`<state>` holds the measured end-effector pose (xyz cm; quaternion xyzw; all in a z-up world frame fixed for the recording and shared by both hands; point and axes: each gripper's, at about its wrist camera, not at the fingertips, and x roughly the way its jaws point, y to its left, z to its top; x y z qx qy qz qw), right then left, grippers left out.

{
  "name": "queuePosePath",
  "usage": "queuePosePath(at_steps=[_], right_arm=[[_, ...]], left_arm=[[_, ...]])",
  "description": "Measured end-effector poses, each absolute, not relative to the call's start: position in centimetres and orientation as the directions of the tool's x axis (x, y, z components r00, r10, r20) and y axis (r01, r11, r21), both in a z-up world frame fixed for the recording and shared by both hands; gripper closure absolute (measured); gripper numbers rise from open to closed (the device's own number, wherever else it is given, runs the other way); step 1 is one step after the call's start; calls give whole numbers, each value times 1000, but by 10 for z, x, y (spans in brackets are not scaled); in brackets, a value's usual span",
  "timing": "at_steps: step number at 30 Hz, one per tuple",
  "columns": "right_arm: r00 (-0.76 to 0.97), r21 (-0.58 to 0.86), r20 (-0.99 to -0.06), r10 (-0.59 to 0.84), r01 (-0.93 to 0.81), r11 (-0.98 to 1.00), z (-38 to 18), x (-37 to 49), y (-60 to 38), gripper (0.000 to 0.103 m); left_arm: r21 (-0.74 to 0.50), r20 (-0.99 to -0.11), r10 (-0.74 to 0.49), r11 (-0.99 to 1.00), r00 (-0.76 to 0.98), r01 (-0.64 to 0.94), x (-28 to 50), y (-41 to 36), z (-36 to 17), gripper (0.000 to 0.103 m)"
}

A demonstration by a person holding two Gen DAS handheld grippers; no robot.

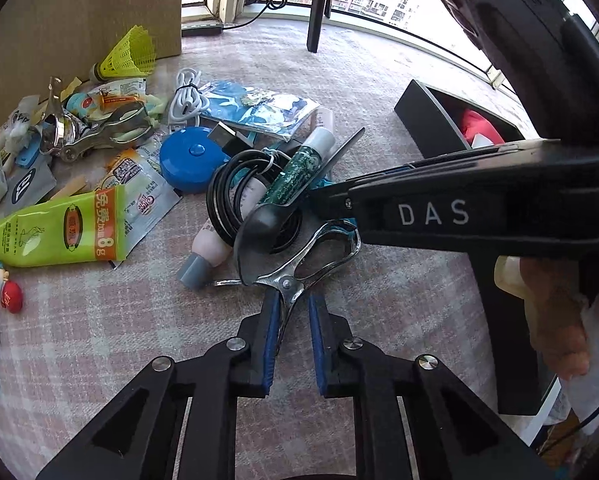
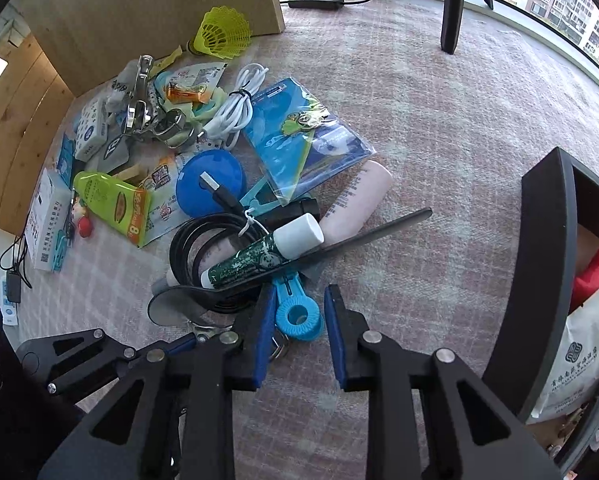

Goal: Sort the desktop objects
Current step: 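Grasp the silver metal clip with the left tool while the right tool grasps the blue plastic opener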

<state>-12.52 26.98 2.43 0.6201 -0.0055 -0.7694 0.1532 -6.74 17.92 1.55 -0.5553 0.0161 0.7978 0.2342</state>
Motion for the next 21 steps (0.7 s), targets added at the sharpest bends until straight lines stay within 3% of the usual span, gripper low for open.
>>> queuePosePath(at_steps=[21], right_arm=[[-192, 195, -950, -247, 251, -948, 22, -122, 275, 84]], left_arm=[[-236, -893, 356, -892, -275, -386, -57, 167, 19, 98]])
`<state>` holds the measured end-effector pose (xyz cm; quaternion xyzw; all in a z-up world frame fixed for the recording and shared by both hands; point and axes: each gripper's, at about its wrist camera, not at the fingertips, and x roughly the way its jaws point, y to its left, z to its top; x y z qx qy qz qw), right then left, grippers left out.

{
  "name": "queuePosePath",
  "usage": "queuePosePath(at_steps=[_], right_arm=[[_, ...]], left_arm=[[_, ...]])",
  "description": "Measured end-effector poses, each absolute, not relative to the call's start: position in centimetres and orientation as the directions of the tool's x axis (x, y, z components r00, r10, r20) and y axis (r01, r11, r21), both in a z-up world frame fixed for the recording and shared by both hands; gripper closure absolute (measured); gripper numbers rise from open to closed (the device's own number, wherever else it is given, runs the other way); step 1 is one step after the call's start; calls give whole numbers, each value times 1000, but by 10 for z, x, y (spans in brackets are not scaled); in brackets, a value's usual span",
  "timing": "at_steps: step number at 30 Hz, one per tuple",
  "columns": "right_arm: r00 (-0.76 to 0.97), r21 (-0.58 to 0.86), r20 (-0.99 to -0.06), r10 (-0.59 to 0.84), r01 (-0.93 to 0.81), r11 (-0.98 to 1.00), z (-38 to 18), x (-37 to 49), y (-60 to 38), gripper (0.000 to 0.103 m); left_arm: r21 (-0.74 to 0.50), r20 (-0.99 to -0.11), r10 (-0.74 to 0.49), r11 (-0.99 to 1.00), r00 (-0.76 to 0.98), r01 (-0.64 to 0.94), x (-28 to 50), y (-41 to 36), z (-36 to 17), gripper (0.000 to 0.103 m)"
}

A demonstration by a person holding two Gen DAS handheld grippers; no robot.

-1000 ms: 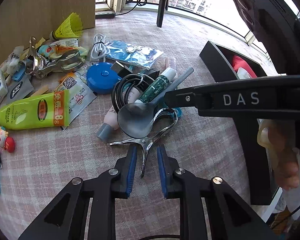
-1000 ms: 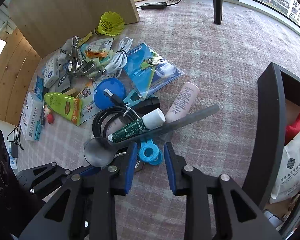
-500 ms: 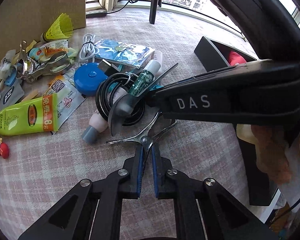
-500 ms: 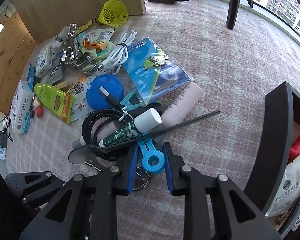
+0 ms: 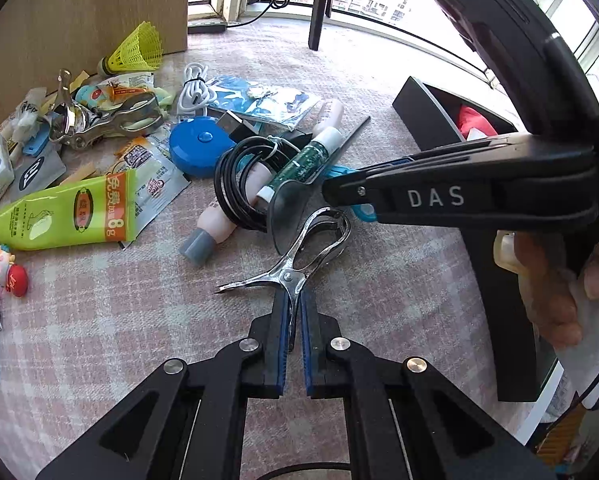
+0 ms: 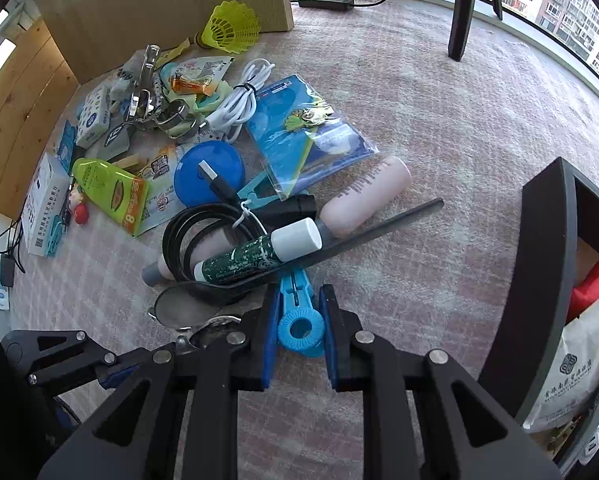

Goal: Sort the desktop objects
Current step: 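Grasp the silver metal clip with the left tool while the right tool grasps the blue plastic opener, then carry both items over the black tray and open both tools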

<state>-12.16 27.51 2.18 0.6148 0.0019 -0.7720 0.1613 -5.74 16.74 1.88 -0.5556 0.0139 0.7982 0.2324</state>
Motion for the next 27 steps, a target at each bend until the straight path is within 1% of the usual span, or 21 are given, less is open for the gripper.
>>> queuePosePath(at_steps=[9, 15, 22, 27], right_arm=[[-230, 220, -938, -259, 181, -958, 37, -85, 315, 84], [-292, 231, -921, -257, 122, -965, 62, -62, 346, 84], [-366, 226, -905, -217, 18, -974, 90, -47, 397, 84], [-410, 195, -900, -146, -79, -978, 105, -30, 443, 84]], left_arm=[[-251, -880, 376, -887, -290, -388, -51, 164, 35, 98], [-258, -869, 395, -876, -299, -406, -49, 171, 51, 98], [-250, -859, 413, -855, -304, -455, -52, 196, 76, 98], [-251, -850, 438, -825, -292, -506, -54, 234, 92, 98]])
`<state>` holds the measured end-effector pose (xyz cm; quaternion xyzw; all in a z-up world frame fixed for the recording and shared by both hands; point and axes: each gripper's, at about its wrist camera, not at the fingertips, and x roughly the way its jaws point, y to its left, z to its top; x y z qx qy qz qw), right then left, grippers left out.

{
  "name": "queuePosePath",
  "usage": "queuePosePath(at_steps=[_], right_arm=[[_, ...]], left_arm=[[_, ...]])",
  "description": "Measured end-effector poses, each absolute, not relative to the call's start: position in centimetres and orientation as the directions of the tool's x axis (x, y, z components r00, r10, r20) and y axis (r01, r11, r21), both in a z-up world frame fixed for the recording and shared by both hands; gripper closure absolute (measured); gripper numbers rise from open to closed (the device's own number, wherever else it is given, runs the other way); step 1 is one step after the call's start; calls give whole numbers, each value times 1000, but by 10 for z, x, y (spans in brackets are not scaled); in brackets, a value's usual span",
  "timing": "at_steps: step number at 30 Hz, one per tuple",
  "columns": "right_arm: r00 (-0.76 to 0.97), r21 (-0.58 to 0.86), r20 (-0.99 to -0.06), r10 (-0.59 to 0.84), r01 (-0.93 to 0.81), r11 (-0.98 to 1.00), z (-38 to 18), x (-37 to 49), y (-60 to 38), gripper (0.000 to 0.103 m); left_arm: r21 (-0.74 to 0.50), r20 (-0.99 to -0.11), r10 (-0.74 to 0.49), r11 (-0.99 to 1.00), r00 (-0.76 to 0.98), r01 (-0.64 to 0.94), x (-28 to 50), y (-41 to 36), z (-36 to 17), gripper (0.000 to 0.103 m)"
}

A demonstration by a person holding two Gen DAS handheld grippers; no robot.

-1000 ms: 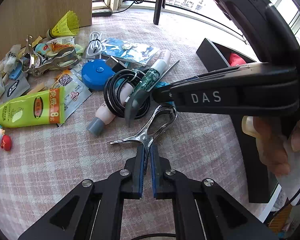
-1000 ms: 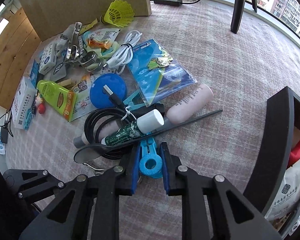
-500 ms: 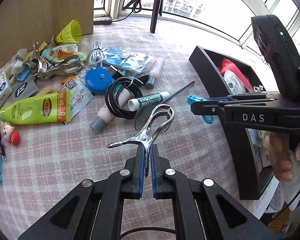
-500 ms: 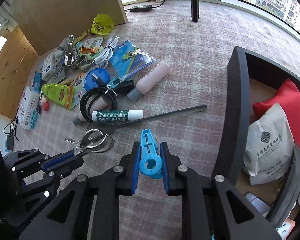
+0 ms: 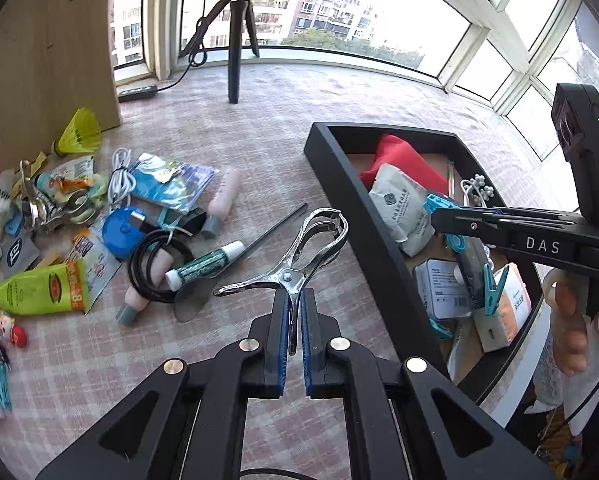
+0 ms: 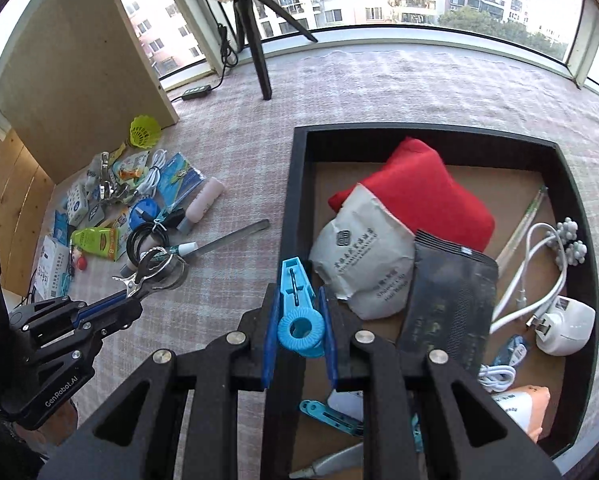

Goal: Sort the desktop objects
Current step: 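Carry both items over the black tray and open both tools, then move both tools back over the pile of items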

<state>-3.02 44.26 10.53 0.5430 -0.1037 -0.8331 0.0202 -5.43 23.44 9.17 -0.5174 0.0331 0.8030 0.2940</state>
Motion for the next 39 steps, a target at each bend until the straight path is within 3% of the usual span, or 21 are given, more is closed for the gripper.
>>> queuePosePath(at_steps=[17, 18, 19, 20, 21, 29, 33, 39], right_arm=[[-436, 139, -899, 54, -399, -906, 127, 48, 590, 83], [-433, 136, -899, 61, -409, -902, 128, 51, 593, 79], [-429, 133, -901, 69, -422, -897, 129, 53, 597, 69], [-432, 134, -899, 75, -433, -891, 130, 55, 600, 60], [-439, 140, -895, 77, -439, -887, 132, 58, 602, 59], [-461, 189, -887, 18, -400, -897, 138, 59, 600, 59], [-468, 202, -883, -30, -322, -925, 139, 48, 583, 59], [-476, 233, -871, -124, -178, -956, 142, 27, 540, 59]], left_arm=[[-273, -809, 559, -633, -183, -724, -27, 394, 144, 98], [-284, -798, 577, -614, -174, -736, -23, 401, 147, 92], [-279, -796, 580, -608, -176, -743, -20, 407, 150, 81], [-268, -800, 572, -609, -179, -746, -18, 412, 152, 54], [-267, -794, 578, -608, -186, -748, -15, 414, 155, 47], [-230, -806, 537, -672, -250, -704, -8, 399, 159, 51], [-220, -809, 510, -724, -292, -654, -9, 372, 160, 57], [-182, -824, 422, -829, -379, -528, -10, 306, 152, 57]])
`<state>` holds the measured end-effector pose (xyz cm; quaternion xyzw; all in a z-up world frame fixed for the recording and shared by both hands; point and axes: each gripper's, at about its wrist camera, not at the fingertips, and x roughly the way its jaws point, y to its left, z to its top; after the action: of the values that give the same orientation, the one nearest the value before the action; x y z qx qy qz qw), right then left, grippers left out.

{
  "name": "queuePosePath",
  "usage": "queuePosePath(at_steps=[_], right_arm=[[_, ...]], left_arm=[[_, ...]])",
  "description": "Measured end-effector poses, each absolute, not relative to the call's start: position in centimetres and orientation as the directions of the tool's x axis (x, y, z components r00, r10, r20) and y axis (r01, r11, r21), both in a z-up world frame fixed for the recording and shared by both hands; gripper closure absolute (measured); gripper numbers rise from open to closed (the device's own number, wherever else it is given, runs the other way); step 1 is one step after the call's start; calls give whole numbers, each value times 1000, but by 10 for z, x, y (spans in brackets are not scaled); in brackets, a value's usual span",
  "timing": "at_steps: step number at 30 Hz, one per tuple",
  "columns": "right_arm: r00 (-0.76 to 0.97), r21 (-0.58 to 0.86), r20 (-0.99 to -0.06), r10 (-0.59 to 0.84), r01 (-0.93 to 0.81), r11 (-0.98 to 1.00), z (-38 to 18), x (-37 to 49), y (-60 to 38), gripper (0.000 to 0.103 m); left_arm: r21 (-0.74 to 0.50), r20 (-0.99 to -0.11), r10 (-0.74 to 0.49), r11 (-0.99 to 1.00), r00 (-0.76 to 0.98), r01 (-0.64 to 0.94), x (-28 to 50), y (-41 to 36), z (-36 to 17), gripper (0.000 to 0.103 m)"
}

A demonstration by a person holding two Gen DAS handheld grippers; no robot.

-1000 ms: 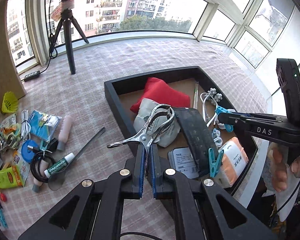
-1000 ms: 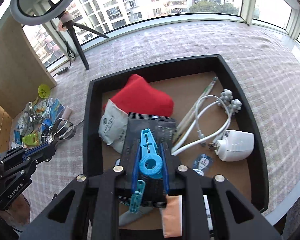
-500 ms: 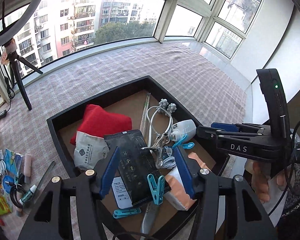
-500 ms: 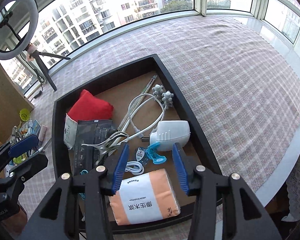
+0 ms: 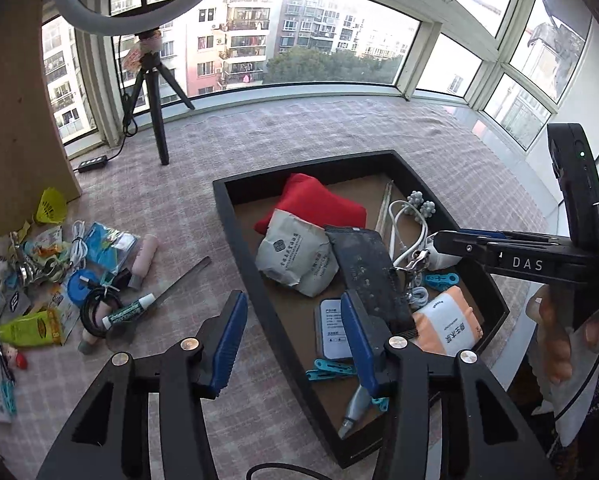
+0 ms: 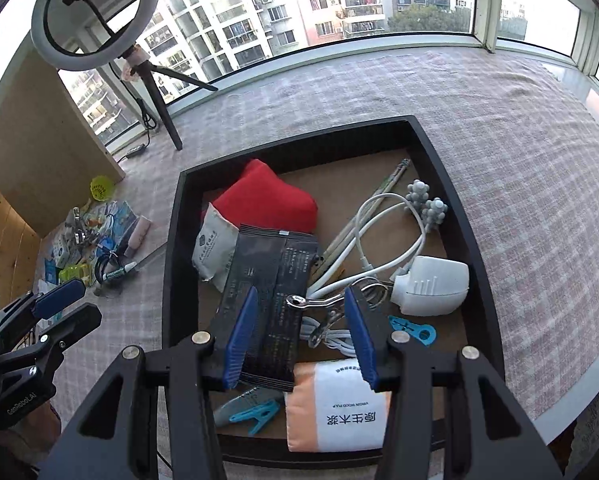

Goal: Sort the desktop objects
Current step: 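Move both tools back over the pile of items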

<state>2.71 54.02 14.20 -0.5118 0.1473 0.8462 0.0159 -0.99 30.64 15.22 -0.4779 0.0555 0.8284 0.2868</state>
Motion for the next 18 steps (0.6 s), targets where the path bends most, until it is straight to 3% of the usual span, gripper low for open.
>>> queuePosePath(at_steps=[9, 18], right_arm=[[-470, 209, -870, -150, -76, -975, 146, 24, 447, 59], [-472, 230, -871, -137, -145, -962, 140, 30, 361, 59]], left_arm=[[-192, -850, 337, -914, -405, -357, -19, 176, 127, 58], [-158, -877, 284, -933, -389, -325, -34, 50, 119, 58]])
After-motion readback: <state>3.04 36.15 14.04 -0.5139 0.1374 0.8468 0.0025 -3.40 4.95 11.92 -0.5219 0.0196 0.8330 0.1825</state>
